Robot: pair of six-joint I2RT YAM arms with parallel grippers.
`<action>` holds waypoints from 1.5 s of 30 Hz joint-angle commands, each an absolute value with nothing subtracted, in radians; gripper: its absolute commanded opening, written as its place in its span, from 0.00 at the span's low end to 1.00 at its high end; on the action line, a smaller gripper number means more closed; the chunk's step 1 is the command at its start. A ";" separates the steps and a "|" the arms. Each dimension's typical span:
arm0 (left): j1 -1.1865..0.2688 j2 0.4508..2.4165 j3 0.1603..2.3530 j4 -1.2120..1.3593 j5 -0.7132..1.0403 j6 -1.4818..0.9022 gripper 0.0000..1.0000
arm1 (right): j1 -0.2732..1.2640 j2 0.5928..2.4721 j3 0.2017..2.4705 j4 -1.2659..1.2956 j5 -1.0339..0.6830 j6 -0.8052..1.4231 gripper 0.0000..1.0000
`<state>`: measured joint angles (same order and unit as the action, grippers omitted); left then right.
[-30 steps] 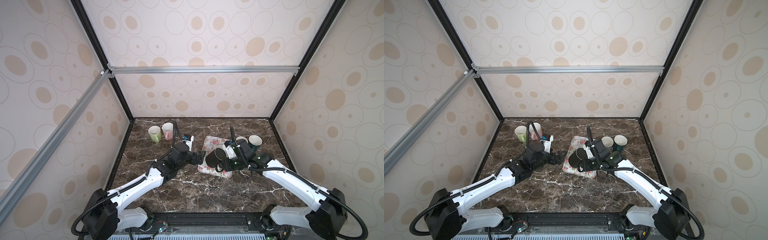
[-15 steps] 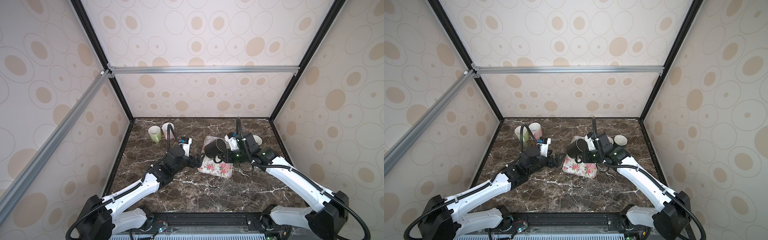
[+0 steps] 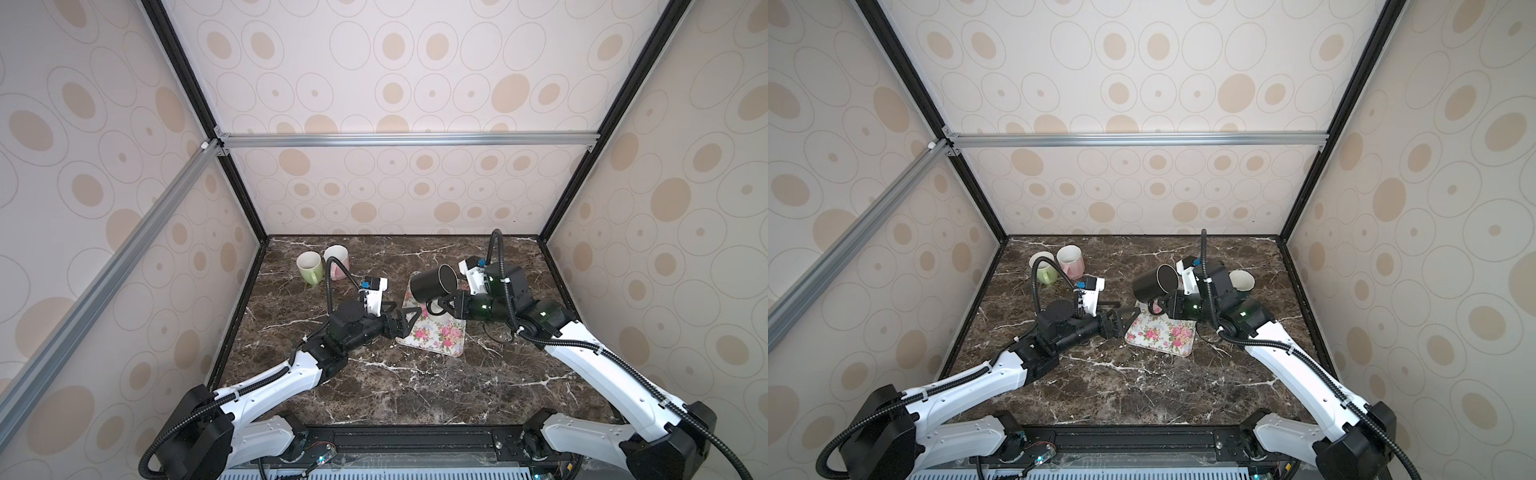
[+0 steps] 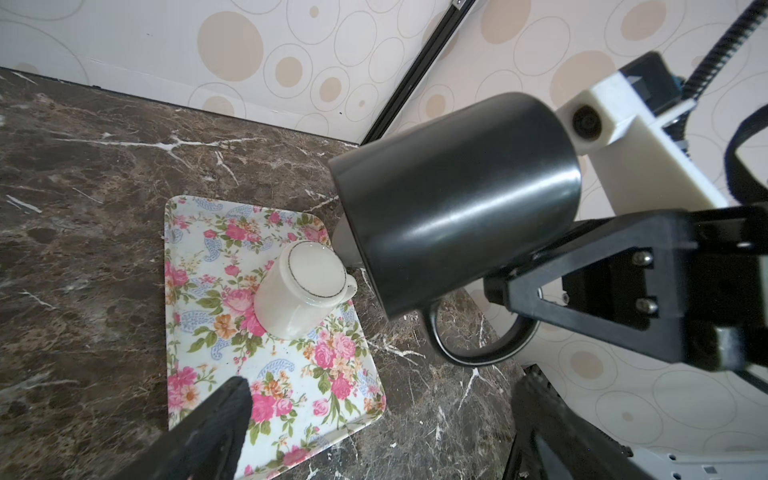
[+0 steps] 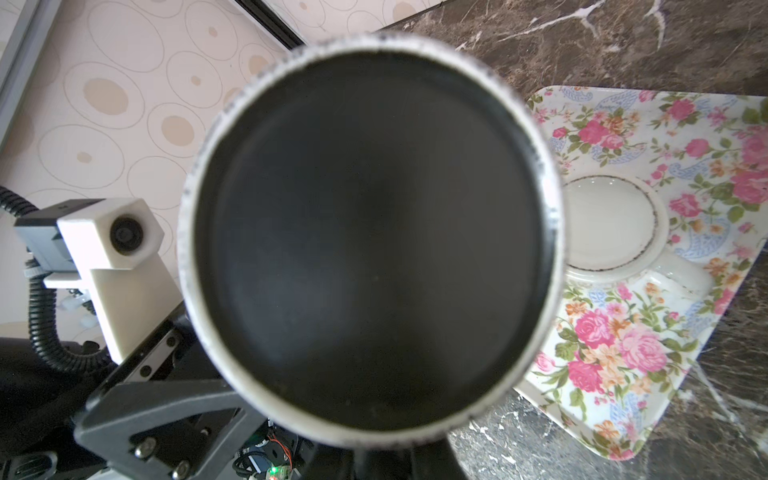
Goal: Turn the mug right side up
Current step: 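Carry the black mug toward the left gripper, tilting it sideways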
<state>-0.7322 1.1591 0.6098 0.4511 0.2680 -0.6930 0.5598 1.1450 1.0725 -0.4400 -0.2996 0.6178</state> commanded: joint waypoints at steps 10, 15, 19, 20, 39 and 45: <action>-0.739 1.197 0.677 0.532 0.356 -0.760 0.98 | 0.556 1.089 1.058 -0.260 -0.334 0.653 0.00; -0.739 1.205 0.681 0.558 0.359 -0.801 0.98 | 0.556 1.070 1.028 -0.230 -0.334 0.669 0.00; -0.739 1.222 0.693 0.557 0.364 -0.814 0.98 | 0.556 1.060 1.012 -0.217 -0.333 0.672 0.00; -0.739 1.226 0.696 0.555 0.364 -0.815 0.98 | 0.556 1.060 1.011 -0.215 -0.336 0.672 0.00; -0.738 1.246 0.719 0.603 0.392 -0.854 0.98 | 0.556 1.080 1.034 -0.158 -0.371 0.699 0.00; -0.739 1.240 0.721 0.611 0.391 -0.854 0.95 | 0.556 1.077 1.015 -0.121 -0.383 0.725 0.00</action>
